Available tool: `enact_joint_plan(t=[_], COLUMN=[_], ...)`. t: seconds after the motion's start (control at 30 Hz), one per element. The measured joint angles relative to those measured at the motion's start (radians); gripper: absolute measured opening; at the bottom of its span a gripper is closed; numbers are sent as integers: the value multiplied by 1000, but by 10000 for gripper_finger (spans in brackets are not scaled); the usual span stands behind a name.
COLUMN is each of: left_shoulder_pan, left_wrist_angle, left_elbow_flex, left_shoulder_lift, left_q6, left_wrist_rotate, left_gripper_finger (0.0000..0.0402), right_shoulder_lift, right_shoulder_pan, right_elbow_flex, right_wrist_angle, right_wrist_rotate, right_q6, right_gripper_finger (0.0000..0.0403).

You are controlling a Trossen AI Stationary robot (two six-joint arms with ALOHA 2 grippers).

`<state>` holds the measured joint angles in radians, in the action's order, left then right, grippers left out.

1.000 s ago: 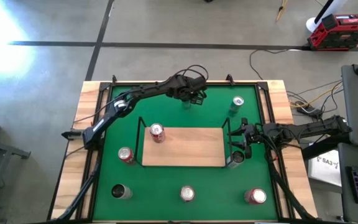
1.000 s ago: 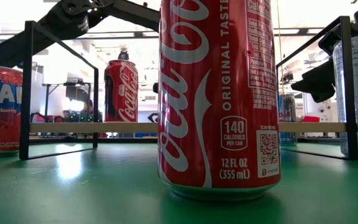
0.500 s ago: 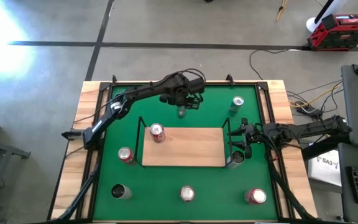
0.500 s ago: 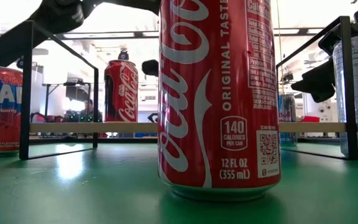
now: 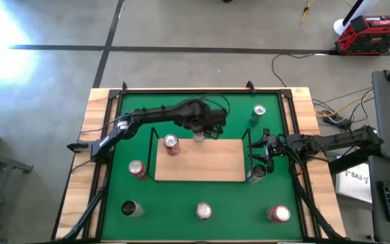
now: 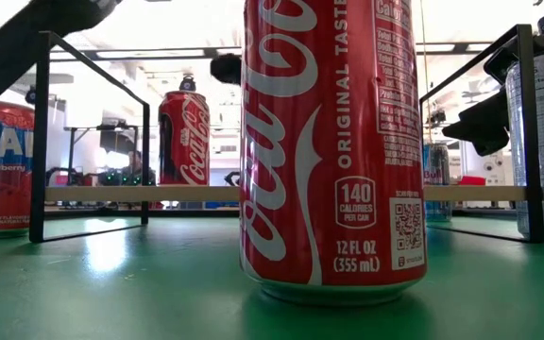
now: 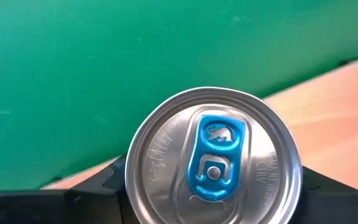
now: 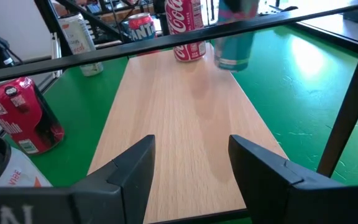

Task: Place canned beverage on shelf
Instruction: Put the left blue soda can on the shelf

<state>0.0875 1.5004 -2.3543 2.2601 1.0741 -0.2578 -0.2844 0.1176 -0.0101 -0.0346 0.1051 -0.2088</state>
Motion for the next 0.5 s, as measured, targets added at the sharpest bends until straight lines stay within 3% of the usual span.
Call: enact_joint_plan(t=[0.5], left_shoulder_pan=[-180], left_wrist_angle=[71], left_elbow_flex=[18], left_shoulder_lift=[-2], left_q6=[309], left_wrist_rotate=[-172], left_gripper_finger=[213], right_shoulder_lift=[0], right_shoulder_pan=[0], right_elbow_flex=[0], right_wrist_angle=[0], right_wrist_rotate=[0], right_q6=[0], right_gripper_finger=[196])
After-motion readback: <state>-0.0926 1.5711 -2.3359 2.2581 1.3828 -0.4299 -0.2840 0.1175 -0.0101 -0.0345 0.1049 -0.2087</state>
